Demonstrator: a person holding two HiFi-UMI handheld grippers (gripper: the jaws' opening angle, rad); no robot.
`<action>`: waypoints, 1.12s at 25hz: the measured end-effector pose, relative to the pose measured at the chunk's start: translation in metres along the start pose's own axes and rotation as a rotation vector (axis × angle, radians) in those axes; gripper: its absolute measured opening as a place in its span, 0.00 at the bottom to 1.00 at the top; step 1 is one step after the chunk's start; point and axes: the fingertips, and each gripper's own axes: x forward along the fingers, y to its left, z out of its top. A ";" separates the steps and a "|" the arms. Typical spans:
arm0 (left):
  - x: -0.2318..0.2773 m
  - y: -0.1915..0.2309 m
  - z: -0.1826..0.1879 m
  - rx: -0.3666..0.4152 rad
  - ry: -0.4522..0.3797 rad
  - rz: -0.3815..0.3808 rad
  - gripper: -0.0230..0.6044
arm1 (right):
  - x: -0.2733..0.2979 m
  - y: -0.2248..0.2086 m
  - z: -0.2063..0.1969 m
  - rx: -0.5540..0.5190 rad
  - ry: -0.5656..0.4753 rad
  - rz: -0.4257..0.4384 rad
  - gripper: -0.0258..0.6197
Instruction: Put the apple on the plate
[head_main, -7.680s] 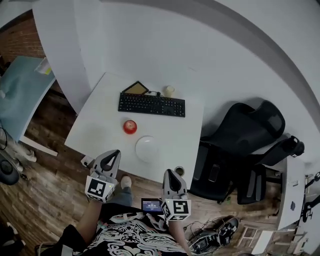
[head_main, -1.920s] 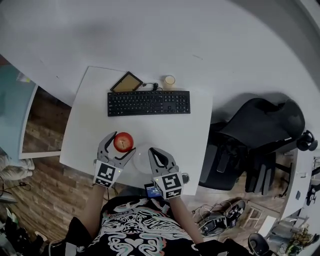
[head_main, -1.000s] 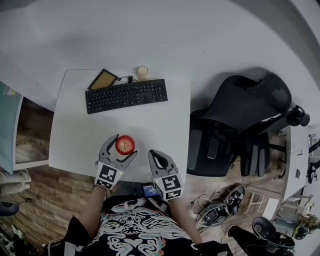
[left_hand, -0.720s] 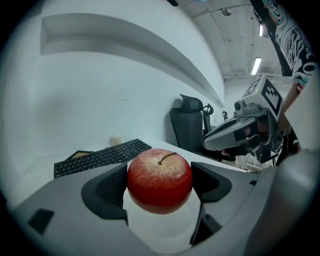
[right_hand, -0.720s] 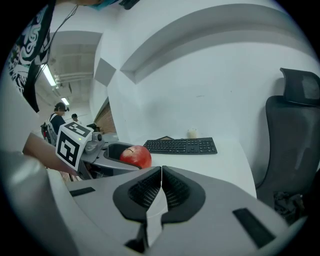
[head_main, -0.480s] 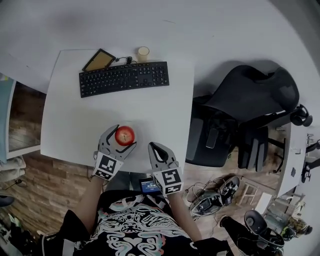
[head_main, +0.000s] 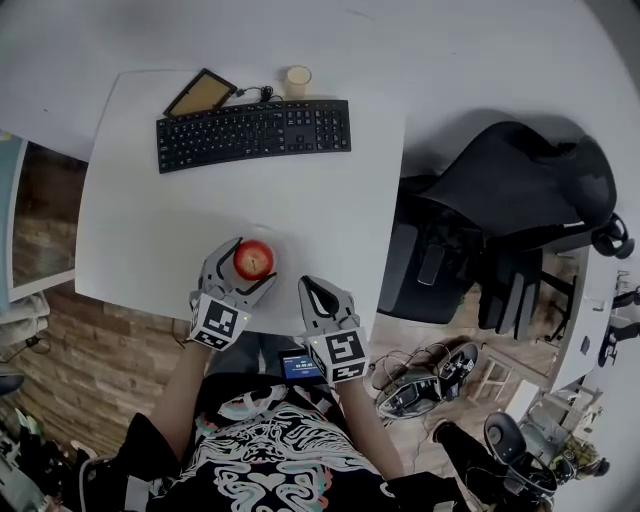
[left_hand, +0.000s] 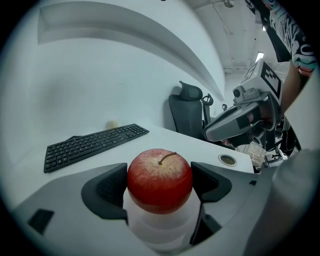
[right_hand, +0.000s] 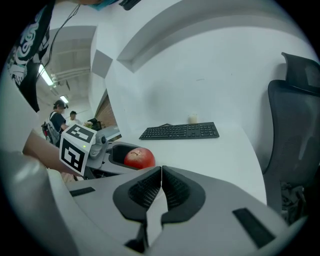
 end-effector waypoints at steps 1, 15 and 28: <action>0.000 0.000 -0.002 -0.002 0.001 0.000 0.68 | 0.000 0.000 -0.002 0.003 0.004 0.000 0.08; 0.010 -0.005 -0.025 -0.022 0.042 -0.006 0.68 | 0.002 0.000 -0.009 0.007 0.018 0.006 0.08; 0.005 -0.011 -0.030 -0.004 0.063 -0.037 0.68 | 0.006 0.008 -0.007 0.017 0.015 0.019 0.08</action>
